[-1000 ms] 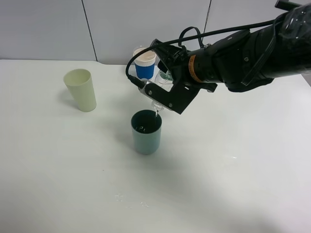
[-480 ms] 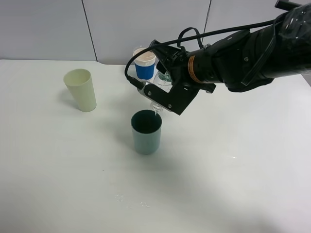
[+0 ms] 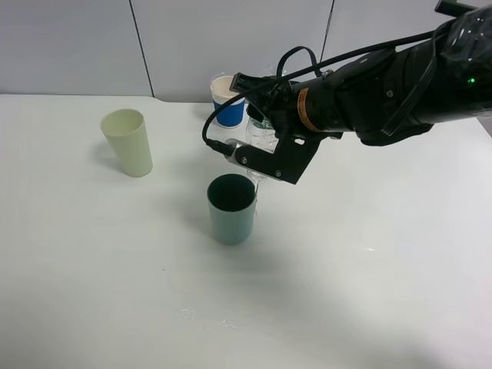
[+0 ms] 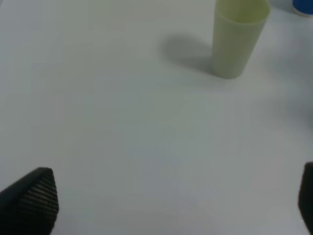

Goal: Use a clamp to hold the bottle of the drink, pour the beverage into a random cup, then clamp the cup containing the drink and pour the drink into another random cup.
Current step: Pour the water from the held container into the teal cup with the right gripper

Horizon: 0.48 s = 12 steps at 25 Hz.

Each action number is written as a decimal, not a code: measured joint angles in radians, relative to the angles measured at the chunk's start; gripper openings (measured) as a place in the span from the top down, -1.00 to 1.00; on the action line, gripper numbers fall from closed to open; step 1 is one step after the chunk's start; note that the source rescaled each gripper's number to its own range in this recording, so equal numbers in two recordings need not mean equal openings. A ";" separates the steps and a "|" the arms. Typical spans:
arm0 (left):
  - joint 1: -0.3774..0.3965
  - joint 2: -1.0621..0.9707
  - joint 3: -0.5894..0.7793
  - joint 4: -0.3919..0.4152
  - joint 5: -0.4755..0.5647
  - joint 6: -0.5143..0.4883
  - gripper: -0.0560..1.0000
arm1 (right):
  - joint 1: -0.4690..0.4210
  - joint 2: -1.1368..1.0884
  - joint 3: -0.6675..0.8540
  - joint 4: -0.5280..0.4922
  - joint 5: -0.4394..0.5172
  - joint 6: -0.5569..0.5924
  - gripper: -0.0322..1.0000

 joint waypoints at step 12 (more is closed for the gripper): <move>0.000 0.000 0.000 0.000 0.000 0.005 -1.00 | 0.000 0.000 0.000 0.054 0.000 0.712 0.92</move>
